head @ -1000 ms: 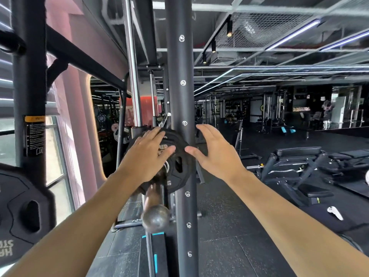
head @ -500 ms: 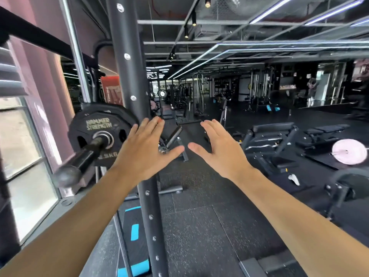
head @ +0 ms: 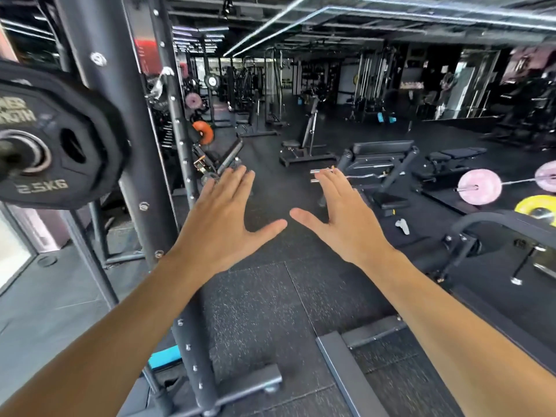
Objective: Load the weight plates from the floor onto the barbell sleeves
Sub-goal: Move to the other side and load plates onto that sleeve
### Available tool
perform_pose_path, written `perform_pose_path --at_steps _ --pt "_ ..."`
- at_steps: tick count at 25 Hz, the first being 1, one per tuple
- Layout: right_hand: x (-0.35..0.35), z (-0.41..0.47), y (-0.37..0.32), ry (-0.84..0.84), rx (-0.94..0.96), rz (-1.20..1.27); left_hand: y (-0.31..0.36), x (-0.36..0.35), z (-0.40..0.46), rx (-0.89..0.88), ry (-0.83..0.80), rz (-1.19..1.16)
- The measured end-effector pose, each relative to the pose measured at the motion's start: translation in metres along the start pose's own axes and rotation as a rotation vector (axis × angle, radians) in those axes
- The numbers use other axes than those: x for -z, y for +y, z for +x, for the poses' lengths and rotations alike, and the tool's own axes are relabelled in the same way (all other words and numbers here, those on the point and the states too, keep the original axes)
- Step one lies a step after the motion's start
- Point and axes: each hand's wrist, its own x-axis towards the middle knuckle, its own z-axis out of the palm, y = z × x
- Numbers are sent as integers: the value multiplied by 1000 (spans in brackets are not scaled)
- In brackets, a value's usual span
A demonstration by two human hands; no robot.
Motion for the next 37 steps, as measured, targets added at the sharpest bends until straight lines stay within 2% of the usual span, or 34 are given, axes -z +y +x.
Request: perform_pose_path --at_steps 11,21,30,37 --pt "-141 127 84 -171 -98 33 -80 -149 135 -2 -120 -14" --pt "-227 231 152 -250 -102 39 -132 -263 230 17 -279 -12" --pt "-318 370 297 -344 -92 46 -156 -399 389 107 -377 37" --pt "-368 491 378 -395 -46 48 -167 -469 512 168 -360 45"
